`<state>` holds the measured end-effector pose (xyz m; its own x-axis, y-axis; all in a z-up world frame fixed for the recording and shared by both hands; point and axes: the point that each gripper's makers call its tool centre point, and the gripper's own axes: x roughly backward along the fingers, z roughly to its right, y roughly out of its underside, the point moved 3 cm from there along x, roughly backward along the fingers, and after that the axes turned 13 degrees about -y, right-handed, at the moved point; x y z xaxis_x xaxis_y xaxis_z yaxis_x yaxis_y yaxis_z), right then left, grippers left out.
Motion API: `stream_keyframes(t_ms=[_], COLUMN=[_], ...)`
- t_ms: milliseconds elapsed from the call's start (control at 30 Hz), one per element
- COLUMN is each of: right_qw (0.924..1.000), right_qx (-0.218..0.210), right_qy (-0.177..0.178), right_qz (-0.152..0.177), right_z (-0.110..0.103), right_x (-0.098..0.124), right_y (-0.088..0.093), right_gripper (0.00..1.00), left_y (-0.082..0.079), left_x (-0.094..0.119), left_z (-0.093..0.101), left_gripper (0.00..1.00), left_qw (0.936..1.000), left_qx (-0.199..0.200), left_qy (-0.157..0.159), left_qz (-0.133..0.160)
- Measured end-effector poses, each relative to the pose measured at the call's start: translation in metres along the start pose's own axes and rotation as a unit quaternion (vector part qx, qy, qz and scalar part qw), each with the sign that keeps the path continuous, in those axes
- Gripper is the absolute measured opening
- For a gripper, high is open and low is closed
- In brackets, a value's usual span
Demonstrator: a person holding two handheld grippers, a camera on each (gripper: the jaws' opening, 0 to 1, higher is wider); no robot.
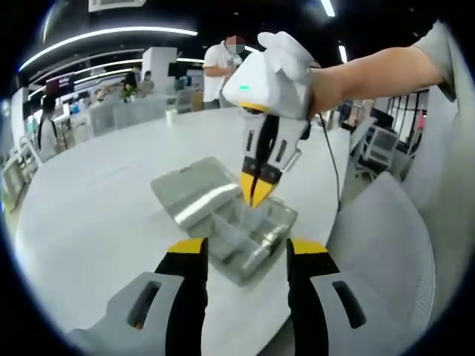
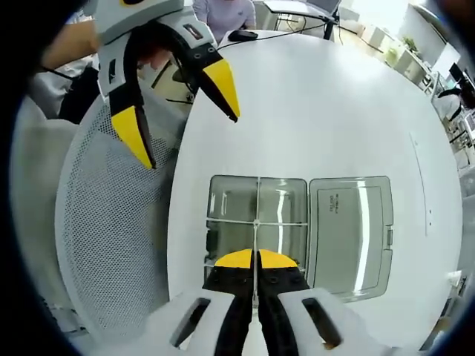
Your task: Insert the divider into the dual guide fixture by aligning both edges with the guide slots and pushing it downward to the bottom, including one-sided entry, uneven engagement, binding, and posture correction.
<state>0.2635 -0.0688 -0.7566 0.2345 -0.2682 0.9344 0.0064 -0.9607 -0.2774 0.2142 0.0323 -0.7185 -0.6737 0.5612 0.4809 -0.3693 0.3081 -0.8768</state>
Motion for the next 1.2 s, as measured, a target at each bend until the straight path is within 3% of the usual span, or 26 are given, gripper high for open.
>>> stream_keyframes(t_ms=[1200], right_qw=[0.9994], right_qx=[-0.008], right_qy=[-0.002], right_qz=[-0.033], right_z=[0.005], right_x=[-0.017], right_y=[0.001], right_gripper=[0.0], left_y=[-0.003], left_x=[0.005], left_z=[-0.001], left_gripper=[0.4], left_qw=[1.0], left_qx=[0.001], left_qy=[-0.005], left_qz=[0.005])
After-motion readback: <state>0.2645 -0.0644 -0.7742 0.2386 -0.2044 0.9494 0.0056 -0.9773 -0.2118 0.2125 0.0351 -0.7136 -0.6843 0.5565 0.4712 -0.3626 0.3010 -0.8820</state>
